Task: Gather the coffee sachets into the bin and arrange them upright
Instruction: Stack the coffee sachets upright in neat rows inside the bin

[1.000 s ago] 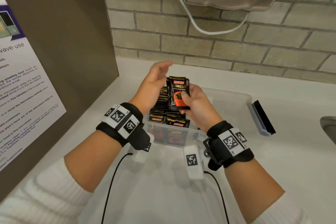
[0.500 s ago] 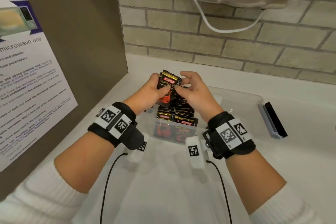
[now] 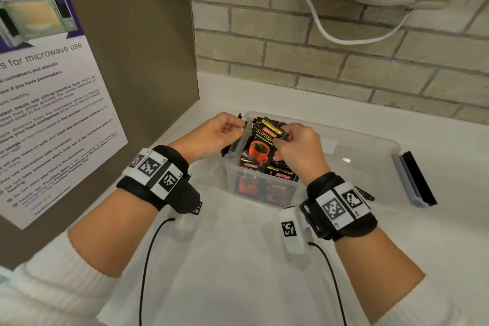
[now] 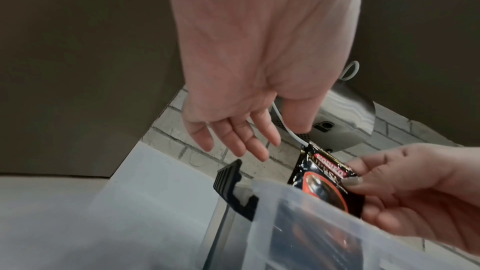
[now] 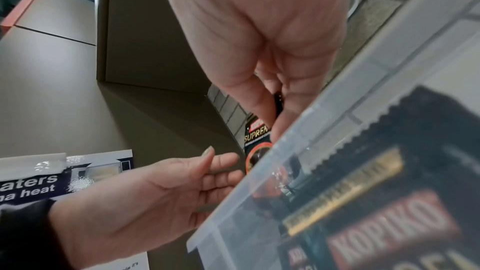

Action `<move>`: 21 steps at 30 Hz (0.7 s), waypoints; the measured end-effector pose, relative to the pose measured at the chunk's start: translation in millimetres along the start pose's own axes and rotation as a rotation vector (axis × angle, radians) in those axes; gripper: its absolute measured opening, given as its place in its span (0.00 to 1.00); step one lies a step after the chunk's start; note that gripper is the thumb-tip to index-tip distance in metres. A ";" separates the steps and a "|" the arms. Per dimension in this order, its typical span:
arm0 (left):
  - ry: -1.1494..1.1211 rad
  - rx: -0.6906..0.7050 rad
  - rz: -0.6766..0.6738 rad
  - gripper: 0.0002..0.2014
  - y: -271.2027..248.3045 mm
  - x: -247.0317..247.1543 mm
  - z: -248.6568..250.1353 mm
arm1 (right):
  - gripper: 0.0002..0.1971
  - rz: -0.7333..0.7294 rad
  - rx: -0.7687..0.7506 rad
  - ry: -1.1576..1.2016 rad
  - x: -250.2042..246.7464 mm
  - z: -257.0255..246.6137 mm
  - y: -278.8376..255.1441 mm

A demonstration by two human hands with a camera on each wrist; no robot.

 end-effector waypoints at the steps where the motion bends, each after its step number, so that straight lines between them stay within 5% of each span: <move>1: 0.011 0.004 0.011 0.13 0.9 -1.5 -0.9 | 0.05 -0.034 -0.002 -0.030 3.7 -0.4 -0.6; 5: 0.130 0.077 0.016 0.10 0.8 -1.9 5.8 | 0.10 -0.253 0.011 -0.196 28.9 1.8 -3.7; 10: 0.472 0.155 -0.150 0.05 6.4 13.6 14.3 | 0.12 -0.390 -0.034 -0.414 48.6 -0.1 -5.5; 17: 0.964 0.170 -0.378 0.12 12.9 47.2 21.5 | 0.03 -0.493 -0.042 -0.489 51.8 -6.1 -6.5; 21: 1.128 0.212 -0.426 0.12 16.5 59.8 21.1 | 0.19 -0.496 -0.009 -0.294 33.4 1.1 -0.1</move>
Point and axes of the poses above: each hand's wrist, its own y-axis towards the middle knuckle, its own x-axis out of the palm, z = x × y, the point moved 9 cm from there along y, towards the middle knuckle, and after that the axes turned 2 degrees about -x, right-handed, at the moved point
